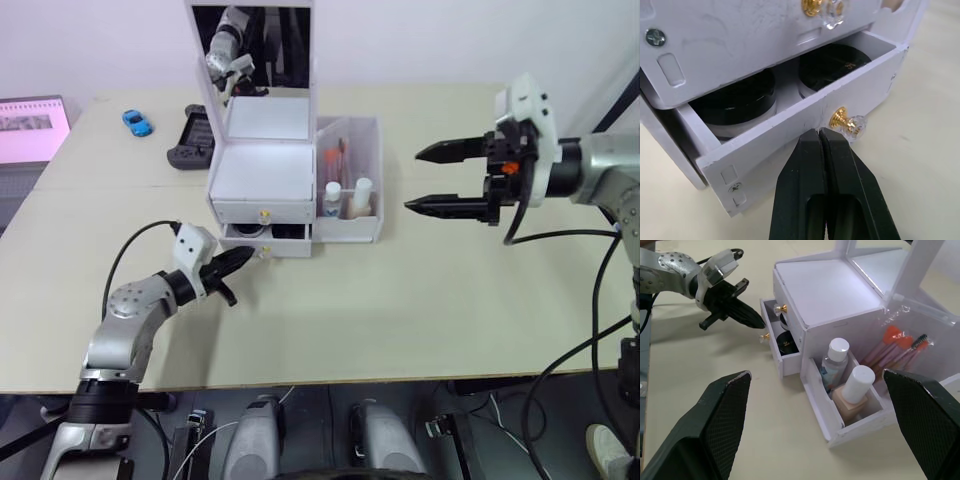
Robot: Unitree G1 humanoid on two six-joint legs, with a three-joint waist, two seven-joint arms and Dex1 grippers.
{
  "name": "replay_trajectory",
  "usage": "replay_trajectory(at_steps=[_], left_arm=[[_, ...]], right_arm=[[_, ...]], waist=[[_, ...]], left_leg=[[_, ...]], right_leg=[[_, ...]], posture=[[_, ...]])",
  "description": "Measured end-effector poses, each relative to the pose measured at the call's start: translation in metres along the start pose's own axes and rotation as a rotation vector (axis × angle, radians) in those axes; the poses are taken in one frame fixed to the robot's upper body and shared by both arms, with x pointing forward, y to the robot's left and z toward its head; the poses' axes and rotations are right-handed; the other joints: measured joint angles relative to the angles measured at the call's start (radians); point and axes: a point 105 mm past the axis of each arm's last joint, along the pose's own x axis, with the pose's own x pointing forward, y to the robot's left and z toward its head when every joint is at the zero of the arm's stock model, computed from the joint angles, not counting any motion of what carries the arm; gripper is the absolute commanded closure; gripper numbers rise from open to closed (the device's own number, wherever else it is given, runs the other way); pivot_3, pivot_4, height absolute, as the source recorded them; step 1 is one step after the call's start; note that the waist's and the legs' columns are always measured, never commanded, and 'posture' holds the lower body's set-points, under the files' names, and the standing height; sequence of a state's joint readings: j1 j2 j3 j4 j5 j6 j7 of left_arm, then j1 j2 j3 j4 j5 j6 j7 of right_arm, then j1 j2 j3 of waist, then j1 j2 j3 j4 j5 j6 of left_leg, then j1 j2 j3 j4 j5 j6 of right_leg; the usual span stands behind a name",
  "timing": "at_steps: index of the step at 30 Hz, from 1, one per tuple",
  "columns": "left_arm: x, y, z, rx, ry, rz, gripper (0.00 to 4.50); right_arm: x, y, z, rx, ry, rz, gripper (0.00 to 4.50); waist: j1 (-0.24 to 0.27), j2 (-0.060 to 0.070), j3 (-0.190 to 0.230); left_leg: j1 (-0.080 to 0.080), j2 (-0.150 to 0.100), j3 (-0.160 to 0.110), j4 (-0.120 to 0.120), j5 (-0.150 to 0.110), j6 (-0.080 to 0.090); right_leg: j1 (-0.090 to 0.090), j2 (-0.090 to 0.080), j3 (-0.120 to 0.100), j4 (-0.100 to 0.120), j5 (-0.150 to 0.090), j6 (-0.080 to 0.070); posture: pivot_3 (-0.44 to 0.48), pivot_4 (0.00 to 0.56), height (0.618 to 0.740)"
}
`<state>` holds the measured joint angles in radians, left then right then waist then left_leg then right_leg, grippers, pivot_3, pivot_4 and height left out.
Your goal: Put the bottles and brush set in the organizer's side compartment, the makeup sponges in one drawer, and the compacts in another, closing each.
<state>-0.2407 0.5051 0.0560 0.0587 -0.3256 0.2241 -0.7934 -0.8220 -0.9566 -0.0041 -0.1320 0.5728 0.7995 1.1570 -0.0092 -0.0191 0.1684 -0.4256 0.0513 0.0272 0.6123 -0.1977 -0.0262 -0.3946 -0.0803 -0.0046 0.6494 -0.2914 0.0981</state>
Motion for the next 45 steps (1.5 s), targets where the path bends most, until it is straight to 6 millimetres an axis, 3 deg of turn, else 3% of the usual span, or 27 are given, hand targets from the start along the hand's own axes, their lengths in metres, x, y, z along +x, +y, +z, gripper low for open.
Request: replay_trajectory(at_steps=[13, 39, 45], left_arm=[[0.014, 0.018, -0.006, 0.043, -0.009, 0.056, 4.44], [0.035, 0.006, 0.01, 0.038, -0.067, 0.01, 4.44], [0.024, 0.003, 0.012, 0.063, -0.069, 0.016, 4.44]], right_arm=[[0.0, 0.0, -0.001, 0.002, 0.003, -0.04, 0.0], [0.006, 0.003, 0.0, 0.014, -0.031, -0.048, 0.0], [0.006, 0.004, 0.0, 0.013, -0.033, -0.045, 0.0]], waist=[[0.001, 0.0, 0.0], [0.022, 0.0, 0.0], [0.02, 0.0, 0.0]], left_leg=[[0.0, 0.0, 0.0, 0.0, 0.0, 0.0], [0.0, 0.0, 0.0, 0.001, 0.0, 0.0], [0.0, 0.0, 0.0, 0.001, 0.0, 0.0]], right_leg=[[0.0, 0.0, 0.0, 0.0, 0.0, 0.001], [0.001, 0.0, 0.0, 0.0, 0.001, 0.001], [0.0, 0.0, 0.0, 0.0, 0.001, 0.001]], posture=[[0.0, 0.15, 0.74], [0.0, 0.15, 0.74], [0.0, 0.15, 0.74]])
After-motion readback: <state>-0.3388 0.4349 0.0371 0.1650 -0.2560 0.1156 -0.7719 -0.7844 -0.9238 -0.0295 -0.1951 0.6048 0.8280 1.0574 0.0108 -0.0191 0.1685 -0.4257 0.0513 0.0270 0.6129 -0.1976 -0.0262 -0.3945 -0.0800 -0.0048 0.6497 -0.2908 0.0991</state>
